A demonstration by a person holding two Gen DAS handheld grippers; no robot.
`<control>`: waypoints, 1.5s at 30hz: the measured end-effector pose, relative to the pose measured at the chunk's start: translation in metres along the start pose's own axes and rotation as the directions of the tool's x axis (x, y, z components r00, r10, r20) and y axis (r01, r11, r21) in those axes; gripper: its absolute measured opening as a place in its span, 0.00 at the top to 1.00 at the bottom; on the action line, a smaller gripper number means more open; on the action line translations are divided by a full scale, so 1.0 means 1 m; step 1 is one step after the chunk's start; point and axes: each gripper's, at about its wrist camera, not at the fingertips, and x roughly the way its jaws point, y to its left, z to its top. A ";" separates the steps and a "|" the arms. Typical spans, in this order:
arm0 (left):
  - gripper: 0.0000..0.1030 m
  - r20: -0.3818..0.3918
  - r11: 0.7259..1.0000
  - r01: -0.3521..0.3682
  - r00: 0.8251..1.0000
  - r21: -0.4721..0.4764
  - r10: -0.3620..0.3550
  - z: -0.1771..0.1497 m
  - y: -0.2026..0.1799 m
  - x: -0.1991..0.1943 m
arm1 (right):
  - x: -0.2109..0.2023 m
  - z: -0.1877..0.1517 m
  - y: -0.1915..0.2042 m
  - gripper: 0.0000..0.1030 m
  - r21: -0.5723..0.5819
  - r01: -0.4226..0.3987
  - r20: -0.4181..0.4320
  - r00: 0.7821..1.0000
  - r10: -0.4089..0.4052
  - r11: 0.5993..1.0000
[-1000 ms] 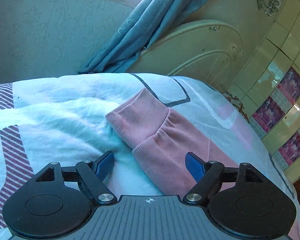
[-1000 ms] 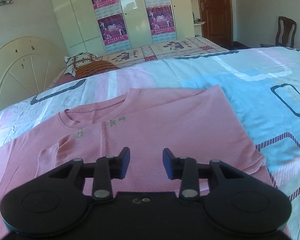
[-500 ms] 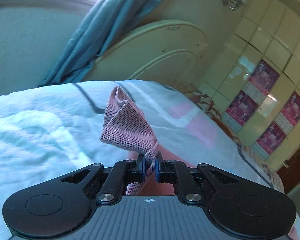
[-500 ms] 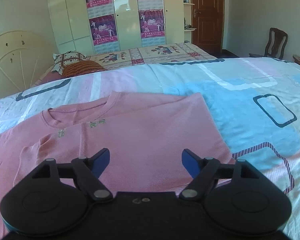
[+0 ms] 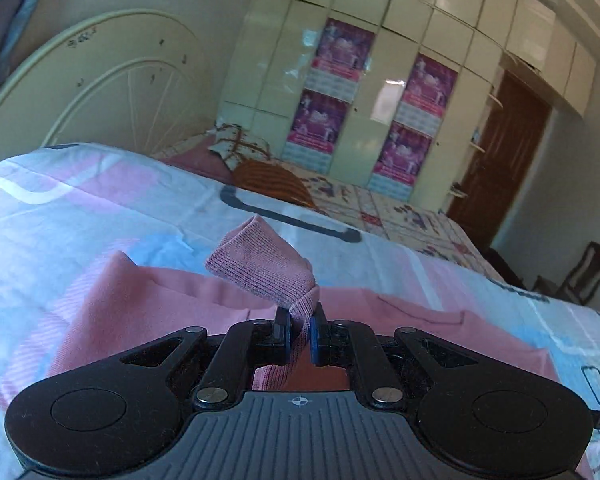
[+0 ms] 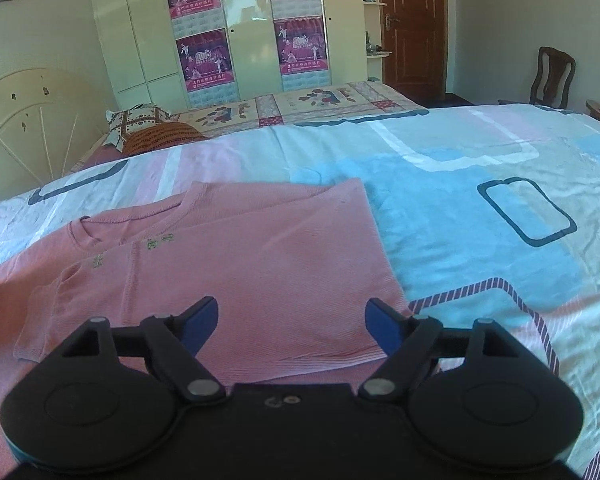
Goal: Fold small clothes
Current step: 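Grasp the other sleeve cuff with the left tool and lift it, then lay the held sleeve across the sweatshirt body with the left tool and release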
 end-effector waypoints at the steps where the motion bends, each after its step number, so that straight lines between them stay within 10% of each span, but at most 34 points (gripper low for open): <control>1: 0.92 -0.009 1.000 0.012 1.000 0.009 -0.012 -0.001 -0.011 0.004 | -0.002 0.000 -0.005 0.23 0.008 -0.009 0.002 1.000 0.009 1.000; 19: 0.91 -0.278 0.939 0.199 0.953 0.279 -0.119 -0.086 -0.209 0.025 | -0.013 0.005 -0.058 0.24 0.075 -0.098 -0.011 0.995 0.099 0.992; 22: 0.47 -0.297 0.914 0.234 0.945 0.331 -0.135 -0.099 -0.220 0.015 | -0.011 0.008 -0.054 0.24 0.079 -0.131 -0.019 0.991 0.133 0.988; 23: 0.35 -0.272 0.916 0.241 0.950 0.322 -0.154 -0.096 -0.217 0.004 | -0.009 0.009 -0.051 0.24 0.081 -0.149 -0.023 0.988 0.151 0.986; 30: 0.35 -0.102 0.967 0.016 0.995 0.254 0.010 -0.073 -0.106 -0.066 | 0.024 0.009 -0.017 0.32 0.142 -0.289 -0.085 0.949 0.303 0.947; 38: 0.50 -0.147 0.946 -0.241 0.950 0.218 0.276 -0.077 0.025 -0.074 | 0.054 0.002 0.016 0.36 0.120 -0.268 -0.147 0.947 0.284 0.956; 41: 0.51 -0.139 0.953 -0.221 0.958 0.209 0.253 -0.077 0.032 -0.065 | 0.056 0.004 0.027 0.53 0.062 -0.258 -0.156 0.952 0.264 0.964; 43: 0.88 -0.150 0.966 -0.187 0.965 0.178 0.214 -0.070 0.038 -0.060 | 0.057 0.007 0.033 0.92 0.011 -0.258 -0.172 0.951 0.256 0.966; 45: 0.88 -0.139 0.970 -0.183 0.969 0.162 0.206 -0.063 0.038 -0.059 | 0.053 0.012 0.038 0.94 -0.026 -0.266 -0.174 0.950 0.258 0.964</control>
